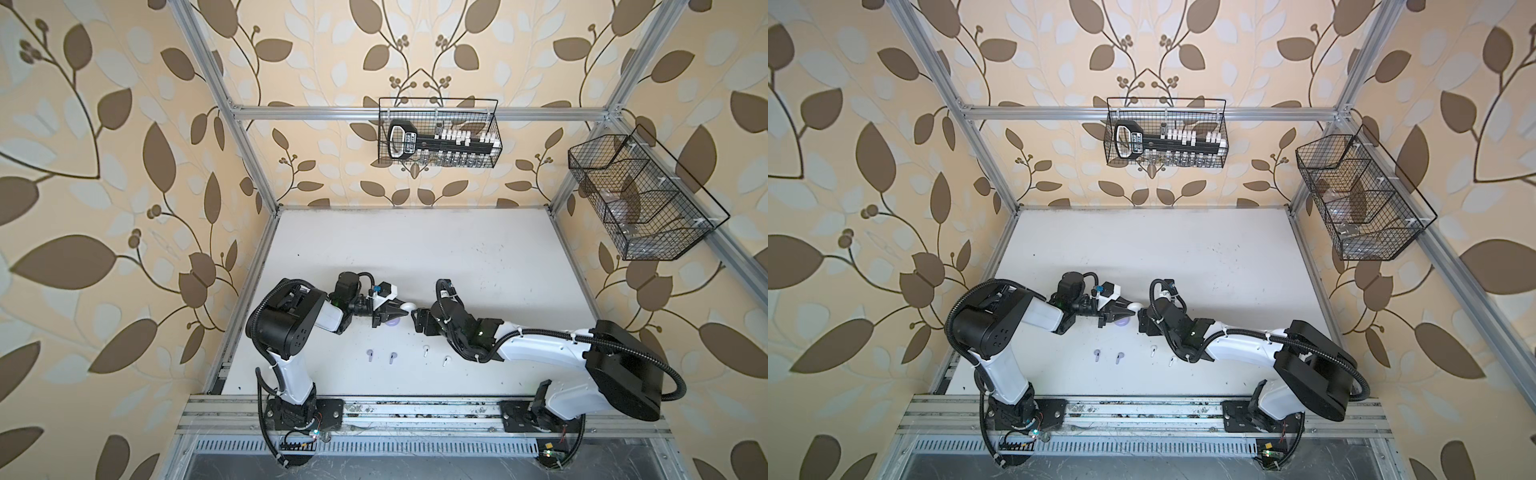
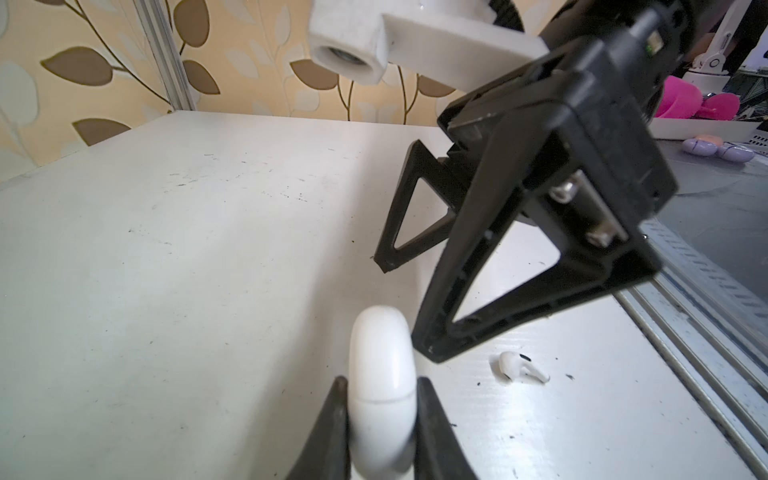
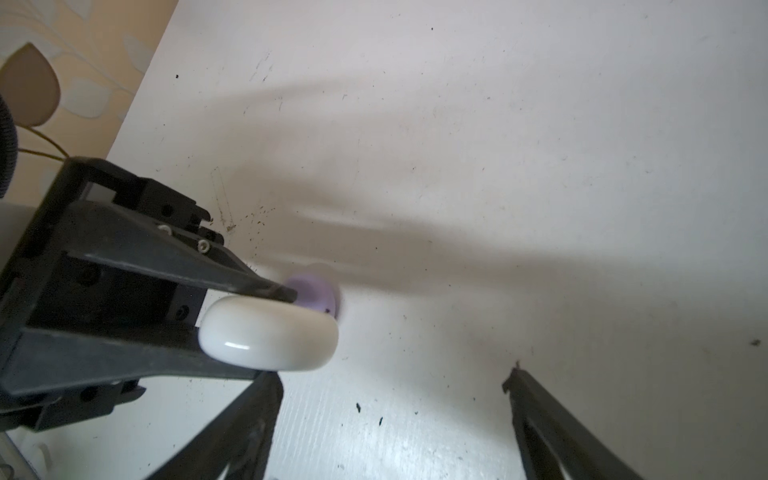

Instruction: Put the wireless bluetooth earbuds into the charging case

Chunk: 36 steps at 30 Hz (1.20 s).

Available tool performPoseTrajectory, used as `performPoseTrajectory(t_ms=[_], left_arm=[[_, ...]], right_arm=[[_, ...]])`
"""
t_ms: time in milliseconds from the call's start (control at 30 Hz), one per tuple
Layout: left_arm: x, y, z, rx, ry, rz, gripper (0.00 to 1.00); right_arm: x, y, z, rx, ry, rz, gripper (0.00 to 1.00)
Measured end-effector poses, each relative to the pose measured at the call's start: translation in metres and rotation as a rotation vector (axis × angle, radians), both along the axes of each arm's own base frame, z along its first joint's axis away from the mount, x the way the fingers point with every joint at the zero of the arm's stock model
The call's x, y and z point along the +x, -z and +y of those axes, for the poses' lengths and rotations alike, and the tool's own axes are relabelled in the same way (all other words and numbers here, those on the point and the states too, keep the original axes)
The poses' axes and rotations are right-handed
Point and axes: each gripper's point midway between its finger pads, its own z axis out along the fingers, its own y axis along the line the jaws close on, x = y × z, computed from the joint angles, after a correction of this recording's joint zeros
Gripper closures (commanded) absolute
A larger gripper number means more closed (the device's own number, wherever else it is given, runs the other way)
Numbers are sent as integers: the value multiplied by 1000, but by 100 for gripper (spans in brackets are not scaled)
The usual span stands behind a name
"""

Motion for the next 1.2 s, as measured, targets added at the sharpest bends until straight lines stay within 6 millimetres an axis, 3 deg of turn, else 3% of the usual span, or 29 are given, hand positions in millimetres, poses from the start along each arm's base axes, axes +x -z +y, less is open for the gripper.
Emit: performPoseTrajectory(t_ms=[1200], left_arm=[[2,4,0,25,-6,8,100]], right_arm=[[16,-5,-8,28,24,-9,14]])
